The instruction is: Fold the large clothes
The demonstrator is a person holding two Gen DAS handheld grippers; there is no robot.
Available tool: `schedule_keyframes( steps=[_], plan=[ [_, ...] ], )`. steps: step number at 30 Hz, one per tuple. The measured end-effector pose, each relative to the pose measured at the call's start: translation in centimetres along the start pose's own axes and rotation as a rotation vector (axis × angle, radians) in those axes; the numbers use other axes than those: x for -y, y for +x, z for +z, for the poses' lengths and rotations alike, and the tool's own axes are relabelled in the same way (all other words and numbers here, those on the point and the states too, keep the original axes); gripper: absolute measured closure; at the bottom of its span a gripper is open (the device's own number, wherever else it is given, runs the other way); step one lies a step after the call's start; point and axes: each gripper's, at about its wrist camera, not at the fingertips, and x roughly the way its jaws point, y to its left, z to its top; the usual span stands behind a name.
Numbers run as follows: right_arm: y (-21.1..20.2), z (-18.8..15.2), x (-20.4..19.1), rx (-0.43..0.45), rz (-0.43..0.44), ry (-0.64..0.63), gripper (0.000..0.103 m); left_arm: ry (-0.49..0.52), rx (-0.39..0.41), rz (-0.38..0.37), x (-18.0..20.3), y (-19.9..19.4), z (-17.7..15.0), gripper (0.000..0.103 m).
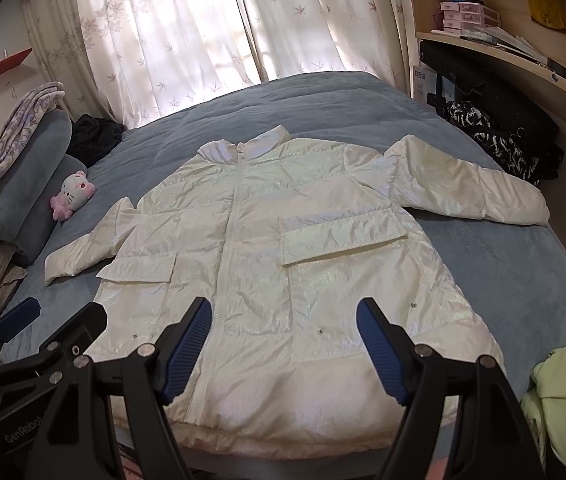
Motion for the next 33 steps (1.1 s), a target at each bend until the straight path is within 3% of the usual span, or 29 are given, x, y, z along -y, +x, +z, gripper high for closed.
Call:
schedule_keyframes(
  steps=[19, 33],
  plan=[
    [0.0, -0.3, 0.0, -0.007, -0.003, 0.000, 0.028, -0.022, -0.018, -0.014, -0.4, 0.0, -0.2, 0.004],
    [0.9, -1.6, 0.0, -0.024, 0.009, 0.003, 0.028, -0.025, -0.074, -0.007, -0.2, 2.4, 0.6, 0.004]
  ],
)
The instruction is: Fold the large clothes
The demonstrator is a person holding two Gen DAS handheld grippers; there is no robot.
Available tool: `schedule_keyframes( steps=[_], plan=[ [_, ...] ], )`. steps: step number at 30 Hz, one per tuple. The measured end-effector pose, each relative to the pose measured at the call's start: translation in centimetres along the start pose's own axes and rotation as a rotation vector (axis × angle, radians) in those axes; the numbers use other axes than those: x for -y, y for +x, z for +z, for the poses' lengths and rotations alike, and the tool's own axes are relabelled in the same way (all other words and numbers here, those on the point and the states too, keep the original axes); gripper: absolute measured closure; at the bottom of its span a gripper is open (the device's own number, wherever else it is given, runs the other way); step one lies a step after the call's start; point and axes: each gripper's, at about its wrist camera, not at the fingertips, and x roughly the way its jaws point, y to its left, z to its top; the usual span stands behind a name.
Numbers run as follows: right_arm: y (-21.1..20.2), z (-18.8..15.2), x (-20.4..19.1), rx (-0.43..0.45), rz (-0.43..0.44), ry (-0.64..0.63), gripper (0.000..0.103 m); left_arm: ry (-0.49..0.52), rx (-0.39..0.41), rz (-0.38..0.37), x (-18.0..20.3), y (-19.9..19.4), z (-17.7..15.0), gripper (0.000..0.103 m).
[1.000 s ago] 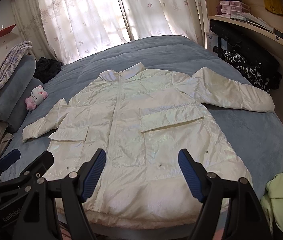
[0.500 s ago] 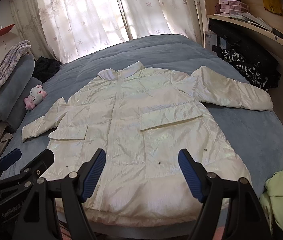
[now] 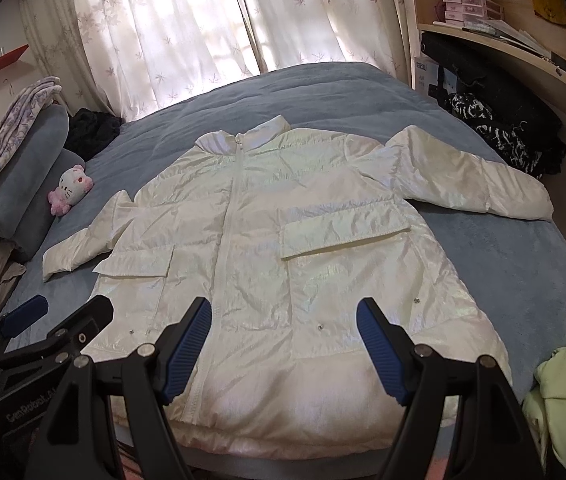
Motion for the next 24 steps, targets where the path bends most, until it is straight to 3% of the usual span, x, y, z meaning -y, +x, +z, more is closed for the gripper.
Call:
schedule_keyframes(
  steps=[9, 15, 24],
  plan=[
    [0.5, 3.3, 1.2, 0.019, 0.018, -0.027, 0.028, 0.024, 0.020, -0.025, 1.4, 1.3, 2.3, 0.004],
    [-0.9, 6.6, 2.2, 0.092, 0.007, -0.078, 0.028, 0.097, 0.075, -0.012, 3.7, 1.3, 5.5, 0.004],
    [-2.5, 13.2, 8.3, 0.124, -0.036, 0.023, 0.028, 0.076, 0.182, -0.068, 6.3, 0.8, 11.5, 0.004]
  ],
)
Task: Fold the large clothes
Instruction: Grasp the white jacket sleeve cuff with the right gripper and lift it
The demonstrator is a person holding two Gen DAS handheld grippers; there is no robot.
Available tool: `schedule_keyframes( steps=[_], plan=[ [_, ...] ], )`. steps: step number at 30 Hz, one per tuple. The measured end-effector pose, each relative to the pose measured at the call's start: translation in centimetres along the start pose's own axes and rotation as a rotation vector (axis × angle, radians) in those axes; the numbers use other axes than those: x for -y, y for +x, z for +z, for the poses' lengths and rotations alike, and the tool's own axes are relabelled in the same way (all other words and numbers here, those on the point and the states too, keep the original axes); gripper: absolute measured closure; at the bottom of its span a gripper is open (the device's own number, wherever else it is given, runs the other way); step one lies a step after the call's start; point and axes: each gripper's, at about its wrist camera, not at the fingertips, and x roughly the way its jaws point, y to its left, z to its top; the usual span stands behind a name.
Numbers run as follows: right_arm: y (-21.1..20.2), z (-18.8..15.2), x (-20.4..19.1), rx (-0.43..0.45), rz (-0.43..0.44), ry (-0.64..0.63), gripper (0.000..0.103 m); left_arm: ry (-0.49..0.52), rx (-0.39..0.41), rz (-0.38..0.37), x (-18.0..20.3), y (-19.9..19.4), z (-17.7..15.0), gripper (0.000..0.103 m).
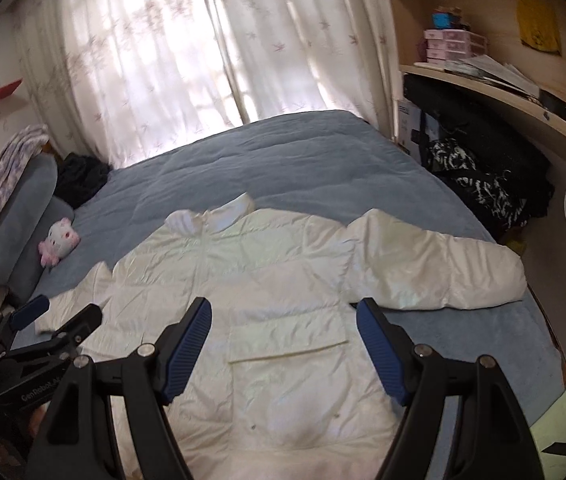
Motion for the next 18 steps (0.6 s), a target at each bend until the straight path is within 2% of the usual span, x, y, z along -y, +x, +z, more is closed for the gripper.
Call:
schedule_keyframes(
  steps=[5, 10, 13, 18],
  plan=[
    [0.7, 2.5, 4.0, 0.015, -0.104, 0.014, 0.028, -0.002, 0.042, -0.012, 2.0, 2.0, 2.1, 0.004],
    [2.5, 3.8, 8.9, 0.065, -0.191, 0.044, 0.028, 0.036, 0.075, -0.007, 5.7, 5.2, 3.2, 0.004],
    [4.3, 4.0, 12.2, 0.020, -0.205, 0.087, 0.028, 0.043, 0.079, -0.024, 8.0, 7.1, 3.4, 0.004],
    [7.3, 3.0, 17.9, -0.051, -0.150, 0.232, 0.028, 0.054, 0.076, -0.051, 12.2, 10.3, 3.4, 0.004]
  ],
)
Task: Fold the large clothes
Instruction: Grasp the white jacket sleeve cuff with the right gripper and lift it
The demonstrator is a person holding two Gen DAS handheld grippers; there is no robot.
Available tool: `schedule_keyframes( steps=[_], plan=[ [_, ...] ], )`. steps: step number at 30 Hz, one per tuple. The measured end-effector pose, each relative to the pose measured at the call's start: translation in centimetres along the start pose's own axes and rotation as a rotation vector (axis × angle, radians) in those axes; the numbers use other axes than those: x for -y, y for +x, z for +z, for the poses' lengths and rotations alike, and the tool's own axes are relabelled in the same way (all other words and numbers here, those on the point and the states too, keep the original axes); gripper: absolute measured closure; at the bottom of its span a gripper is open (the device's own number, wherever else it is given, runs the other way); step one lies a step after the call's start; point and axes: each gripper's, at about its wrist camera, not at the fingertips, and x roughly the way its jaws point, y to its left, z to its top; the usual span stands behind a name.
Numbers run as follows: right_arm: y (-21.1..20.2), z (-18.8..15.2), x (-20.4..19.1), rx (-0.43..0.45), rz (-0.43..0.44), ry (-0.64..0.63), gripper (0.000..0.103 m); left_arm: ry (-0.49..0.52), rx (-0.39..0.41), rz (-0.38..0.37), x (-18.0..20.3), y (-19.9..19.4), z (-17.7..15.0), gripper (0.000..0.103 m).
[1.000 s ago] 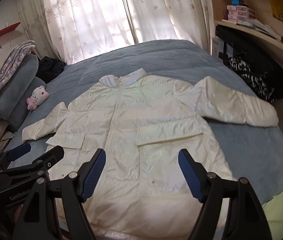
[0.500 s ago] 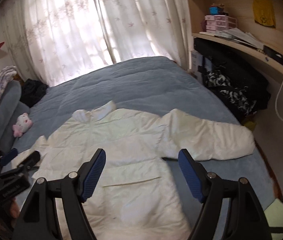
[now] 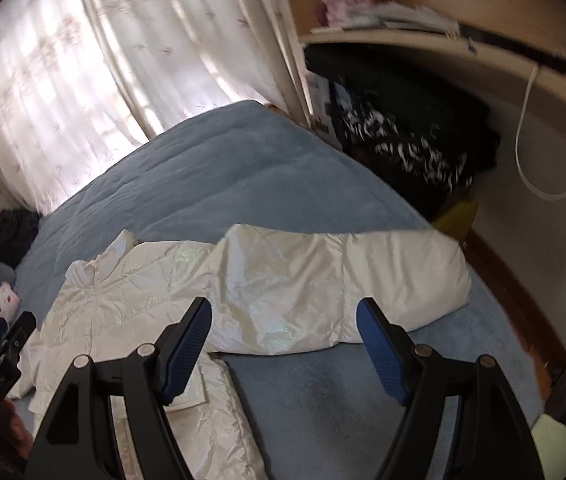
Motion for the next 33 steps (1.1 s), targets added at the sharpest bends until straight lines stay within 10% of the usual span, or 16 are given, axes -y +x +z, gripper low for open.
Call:
schedule_keyframes(
  steps=[12, 23, 28, 33],
  plan=[
    [10.4, -1.9, 13.2, -0.208, -0.013, 0.416, 0.028, 0.008, -0.101, -0.003, 6.1, 8.8, -2.5, 0.004],
    [15.8, -3.1, 18.6, -0.198, 0.002, 0.635, 0.032, 0.019, -0.190, 0.011, 7.3, 14.1, -4.0, 0.004],
    [16.5, -2.2, 18.4, -0.161, 0.024, 0.608, 0.087, 0.052, -0.215, 0.006, 7.2, 14.2, -4.1, 0.004],
    [13.3, 0.3, 15.1, -0.028, 0.025, 0.491, 0.093, 0.051, -0.196, 0.011, 5.0, 12.4, -3.5, 0.004]
  ],
)
